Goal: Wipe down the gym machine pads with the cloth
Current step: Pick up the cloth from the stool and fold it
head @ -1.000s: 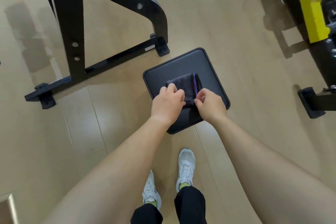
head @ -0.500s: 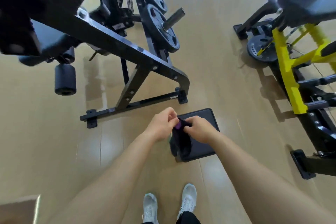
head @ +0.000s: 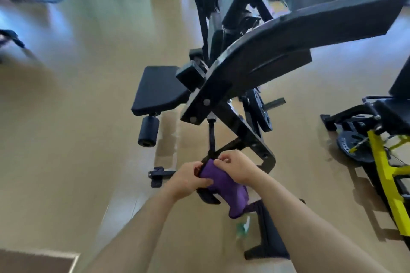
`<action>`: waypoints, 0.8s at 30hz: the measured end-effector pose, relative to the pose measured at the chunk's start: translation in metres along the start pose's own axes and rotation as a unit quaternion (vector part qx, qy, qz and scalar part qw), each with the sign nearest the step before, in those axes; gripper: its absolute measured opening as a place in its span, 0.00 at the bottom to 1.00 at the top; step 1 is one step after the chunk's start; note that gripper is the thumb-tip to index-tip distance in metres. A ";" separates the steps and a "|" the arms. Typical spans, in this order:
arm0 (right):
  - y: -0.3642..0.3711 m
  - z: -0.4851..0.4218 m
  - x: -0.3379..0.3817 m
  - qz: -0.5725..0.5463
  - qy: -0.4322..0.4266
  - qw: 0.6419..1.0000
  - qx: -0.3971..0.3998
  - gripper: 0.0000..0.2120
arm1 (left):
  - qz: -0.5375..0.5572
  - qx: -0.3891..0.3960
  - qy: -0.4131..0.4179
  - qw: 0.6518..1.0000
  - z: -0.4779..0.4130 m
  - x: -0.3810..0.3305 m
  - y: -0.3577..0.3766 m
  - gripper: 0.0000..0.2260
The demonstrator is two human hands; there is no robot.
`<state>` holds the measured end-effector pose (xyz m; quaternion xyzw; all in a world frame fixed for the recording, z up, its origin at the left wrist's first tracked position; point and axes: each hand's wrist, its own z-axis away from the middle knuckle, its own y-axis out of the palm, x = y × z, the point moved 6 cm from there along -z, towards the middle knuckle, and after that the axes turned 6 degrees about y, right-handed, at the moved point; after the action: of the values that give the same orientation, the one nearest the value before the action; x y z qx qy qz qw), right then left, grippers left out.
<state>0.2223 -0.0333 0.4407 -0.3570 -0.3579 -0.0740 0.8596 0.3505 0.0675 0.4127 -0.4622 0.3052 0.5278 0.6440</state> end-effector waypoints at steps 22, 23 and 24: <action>0.001 -0.230 0.326 -0.055 -0.116 0.987 -0.101 0.10 | 0.225 0.028 -0.082 0.971 -0.043 0.025 -0.333 0.08; -0.005 -0.248 0.333 -0.050 -0.113 0.987 -0.099 0.10 | 0.235 0.036 -0.071 0.969 -0.057 0.019 -0.344 0.08; -0.010 -0.267 0.338 -0.043 -0.105 0.989 -0.095 0.10 | 0.251 0.030 -0.063 0.965 -0.071 0.012 -0.357 0.09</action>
<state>0.6163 -0.1752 0.5420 -0.4274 -0.4524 -0.1067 0.7754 0.7040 0.0012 0.4724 -0.3166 0.3861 0.6912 0.5225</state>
